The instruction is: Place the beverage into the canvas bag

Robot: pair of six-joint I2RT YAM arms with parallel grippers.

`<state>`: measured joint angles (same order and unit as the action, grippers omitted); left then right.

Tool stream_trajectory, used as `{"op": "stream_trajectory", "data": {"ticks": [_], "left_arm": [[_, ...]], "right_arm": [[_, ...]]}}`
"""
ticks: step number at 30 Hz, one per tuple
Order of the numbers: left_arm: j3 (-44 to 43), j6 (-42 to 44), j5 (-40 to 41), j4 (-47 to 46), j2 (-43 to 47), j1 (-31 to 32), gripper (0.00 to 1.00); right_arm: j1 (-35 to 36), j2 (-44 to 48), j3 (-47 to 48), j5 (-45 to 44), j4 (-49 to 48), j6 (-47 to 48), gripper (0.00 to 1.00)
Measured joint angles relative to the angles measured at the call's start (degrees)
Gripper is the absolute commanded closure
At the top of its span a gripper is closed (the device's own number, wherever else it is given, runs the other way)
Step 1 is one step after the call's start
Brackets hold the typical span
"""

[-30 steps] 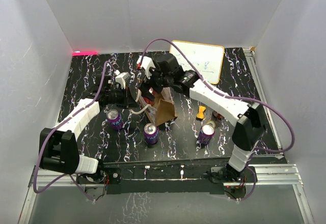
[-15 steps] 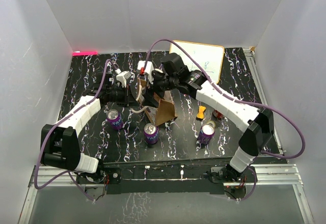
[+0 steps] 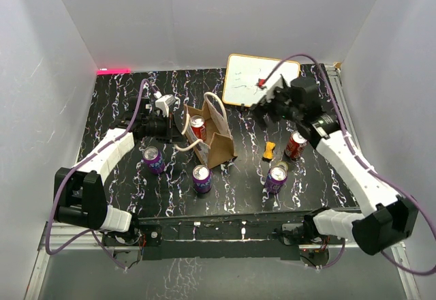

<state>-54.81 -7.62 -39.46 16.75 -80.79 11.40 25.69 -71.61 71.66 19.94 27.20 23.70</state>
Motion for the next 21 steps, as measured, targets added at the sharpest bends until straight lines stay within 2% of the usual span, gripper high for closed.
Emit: {"op": "stream_trajectory", "data": {"ticks": [5,11,14,21], "left_arm": [[0.0,0.1,-0.2,0.0,0.0,0.0,1.00],[0.0,0.1,-0.5,0.0,0.0,0.0,1.00],[0.0,0.1,-0.6,0.0,0.0,0.0,1.00],[0.0,0.2,-0.6,0.0,0.0,0.0,1.00]], "right_arm": [[-10.8,6.0,-10.5,-9.8,-2.2,-2.9,0.00],[-23.4,6.3,-15.2,-14.8,-2.4,-8.3,0.00],[-25.5,6.2,-17.1,-15.7,-2.6,-9.7,0.00],[-25.4,2.4,-19.1,-15.1,-2.5,-10.4,0.00]]}}
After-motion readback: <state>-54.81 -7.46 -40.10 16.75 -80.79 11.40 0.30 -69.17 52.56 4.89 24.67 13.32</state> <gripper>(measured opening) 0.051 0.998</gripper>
